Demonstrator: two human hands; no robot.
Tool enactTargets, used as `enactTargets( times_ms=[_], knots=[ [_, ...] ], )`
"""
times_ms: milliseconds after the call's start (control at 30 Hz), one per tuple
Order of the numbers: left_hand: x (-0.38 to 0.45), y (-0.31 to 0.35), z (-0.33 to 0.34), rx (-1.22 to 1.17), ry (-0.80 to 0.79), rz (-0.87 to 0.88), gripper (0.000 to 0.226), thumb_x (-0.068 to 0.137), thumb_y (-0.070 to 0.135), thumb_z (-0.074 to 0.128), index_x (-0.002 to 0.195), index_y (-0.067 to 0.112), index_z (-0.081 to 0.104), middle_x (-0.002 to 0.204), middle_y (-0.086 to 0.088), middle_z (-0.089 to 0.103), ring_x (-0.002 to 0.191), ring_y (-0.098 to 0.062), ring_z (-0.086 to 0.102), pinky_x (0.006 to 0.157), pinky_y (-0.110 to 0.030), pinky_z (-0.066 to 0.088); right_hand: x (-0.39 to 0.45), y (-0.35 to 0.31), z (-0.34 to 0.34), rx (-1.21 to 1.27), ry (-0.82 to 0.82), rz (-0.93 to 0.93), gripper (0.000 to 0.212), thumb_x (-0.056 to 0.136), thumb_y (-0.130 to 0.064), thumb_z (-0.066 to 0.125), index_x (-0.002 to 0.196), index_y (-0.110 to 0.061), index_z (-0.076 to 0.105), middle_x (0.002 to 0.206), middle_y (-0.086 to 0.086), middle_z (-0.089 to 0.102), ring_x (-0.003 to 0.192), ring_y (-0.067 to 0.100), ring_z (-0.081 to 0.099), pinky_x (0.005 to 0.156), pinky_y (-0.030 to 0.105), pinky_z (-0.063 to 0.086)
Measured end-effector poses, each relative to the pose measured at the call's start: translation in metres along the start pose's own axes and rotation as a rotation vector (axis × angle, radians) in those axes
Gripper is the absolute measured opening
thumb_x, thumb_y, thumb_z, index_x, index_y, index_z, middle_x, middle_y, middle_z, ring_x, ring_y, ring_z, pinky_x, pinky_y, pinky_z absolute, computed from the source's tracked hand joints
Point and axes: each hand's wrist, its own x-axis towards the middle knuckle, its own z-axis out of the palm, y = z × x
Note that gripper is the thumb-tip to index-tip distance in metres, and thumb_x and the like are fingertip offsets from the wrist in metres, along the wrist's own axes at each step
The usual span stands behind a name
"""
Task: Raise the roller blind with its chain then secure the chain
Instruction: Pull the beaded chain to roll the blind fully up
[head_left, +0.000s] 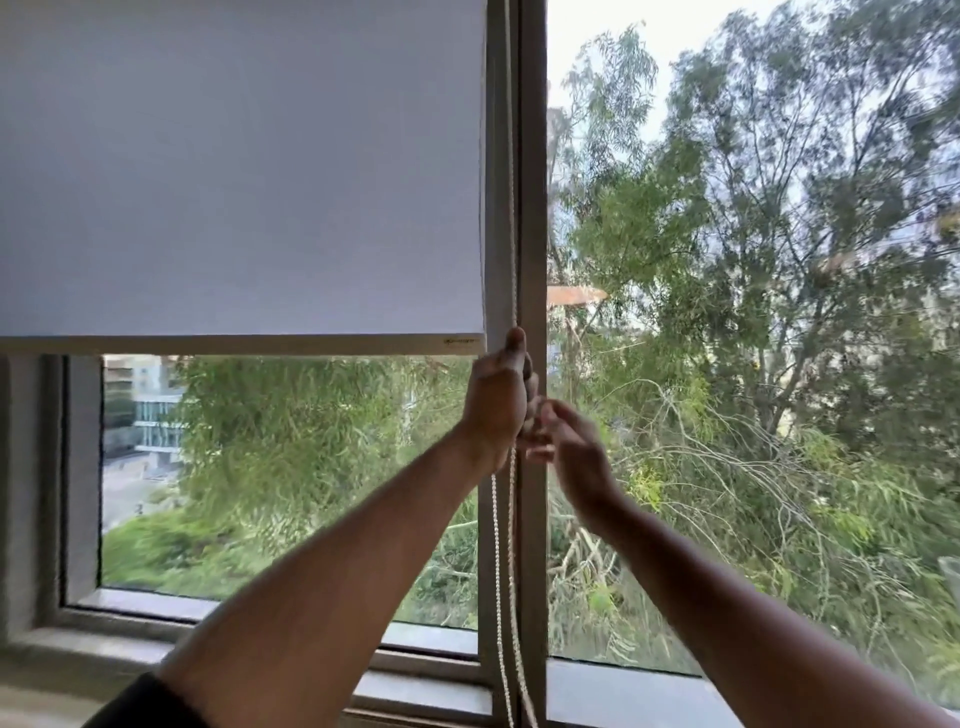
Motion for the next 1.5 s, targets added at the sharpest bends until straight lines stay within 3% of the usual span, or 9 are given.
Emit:
enactTargets(
  times_ms=[100, 233, 400, 633, 767, 1067, 1133, 1267, 1500],
  knots=[
    [-0.014, -0.011, 0.007, 0.011, 0.0, 0.036, 0.055, 0.108, 0.039, 0.03, 0.07, 0.025, 0.067, 0.041, 0.011, 0.052, 0.031, 0.0, 0.045, 0.034, -0.012, 0.034, 0.033, -0.037, -0.003, 0.094, 0.056, 0.039, 0.035, 0.11, -0.02, 0.037, 0.098, -0.016, 0.07, 0.083, 0.001, 0.073, 0.069, 0.007, 0.069, 0.063, 0.026, 0.054],
    [-0.026, -0.02, 0.008, 0.059, 0.019, 0.02, 0.061, 0.105, 0.047, 0.032, 0.052, 0.022, 0.047, 0.045, 0.001, 0.036, 0.031, -0.01, 0.026, 0.038, -0.017, 0.021, 0.078, -0.092, 0.007, 0.491, -0.054, 0.14, 0.037, 0.111, -0.026, 0.036, 0.104, -0.01, 0.069, 0.08, 0.007, 0.075, 0.07, 0.02, 0.071, 0.063, 0.032, 0.058],
    [-0.031, -0.032, 0.003, 0.015, 0.012, -0.037, 0.053, 0.105, 0.047, 0.035, 0.056, 0.026, 0.037, 0.046, 0.008, 0.032, 0.035, -0.008, 0.021, 0.039, -0.019, 0.014, 0.102, -0.124, 0.026, 0.667, -0.25, 0.24, 0.039, 0.109, -0.028, 0.035, 0.078, -0.022, 0.057, 0.045, -0.009, 0.035, 0.034, 0.005, 0.026, 0.042, 0.018, 0.012],
    [-0.027, -0.047, -0.031, 0.031, -0.066, -0.042, 0.06, 0.104, 0.054, 0.027, 0.057, 0.024, 0.049, 0.049, 0.003, 0.043, 0.038, -0.011, 0.038, 0.042, -0.021, 0.041, 0.08, -0.098, 0.05, 0.76, -0.112, 0.136, 0.039, 0.111, -0.033, 0.037, 0.076, -0.025, 0.053, 0.043, -0.009, 0.032, 0.033, 0.003, 0.022, 0.037, 0.016, 0.01],
    [-0.005, -0.022, -0.05, -0.045, 0.056, -0.005, 0.072, 0.101, 0.057, 0.016, 0.076, 0.024, 0.075, 0.073, -0.002, 0.075, 0.068, -0.014, 0.072, 0.075, -0.037, 0.058, 0.065, -0.085, 0.069, 0.698, -0.1, 0.066, 0.038, 0.11, -0.033, 0.04, 0.077, -0.021, 0.055, 0.045, -0.01, 0.036, 0.031, 0.003, 0.025, 0.033, 0.016, 0.015],
    [0.051, 0.097, -0.052, -0.052, -0.07, -0.041, 0.059, 0.104, 0.054, 0.022, 0.102, 0.01, 0.06, 0.088, -0.01, 0.063, 0.076, -0.023, 0.061, 0.076, -0.038, 0.053, 0.029, -0.065, 0.1, 0.281, -0.035, -0.1, 0.033, 0.112, -0.014, 0.037, 0.08, -0.008, 0.045, 0.043, -0.014, 0.037, 0.03, -0.004, 0.028, 0.029, 0.011, 0.024],
    [0.06, 0.113, -0.052, -0.132, -0.052, -0.046, 0.055, 0.103, 0.056, 0.026, 0.102, 0.011, 0.058, 0.076, -0.005, 0.055, 0.063, -0.018, 0.053, 0.06, -0.031, 0.047, 0.022, -0.056, 0.1, 0.23, -0.063, -0.1, 0.029, 0.112, -0.012, 0.036, 0.084, -0.008, 0.044, 0.044, -0.016, 0.036, 0.031, -0.004, 0.029, 0.031, 0.009, 0.025],
    [0.064, 0.114, -0.048, -0.221, -0.037, -0.124, 0.052, 0.101, 0.059, 0.031, 0.064, 0.024, 0.04, 0.044, 0.008, 0.034, 0.034, -0.007, 0.023, 0.038, -0.015, 0.015, 0.01, -0.039, 0.088, 0.077, -0.091, -0.091, 0.04, 0.112, -0.016, 0.036, 0.072, -0.018, 0.042, 0.048, -0.014, 0.033, 0.036, -0.005, 0.026, 0.034, 0.01, 0.024],
    [0.042, 0.059, -0.046, -0.156, -0.003, -0.119, 0.052, 0.103, 0.051, 0.038, 0.058, 0.025, 0.034, 0.04, 0.011, 0.029, 0.03, -0.006, 0.02, 0.035, -0.012, 0.017, 0.005, -0.009, 0.063, -0.173, -0.215, 0.058, 0.038, 0.112, -0.013, 0.034, 0.08, -0.012, 0.053, 0.051, -0.004, 0.041, 0.038, 0.001, 0.034, 0.038, 0.013, 0.029]
  ],
)
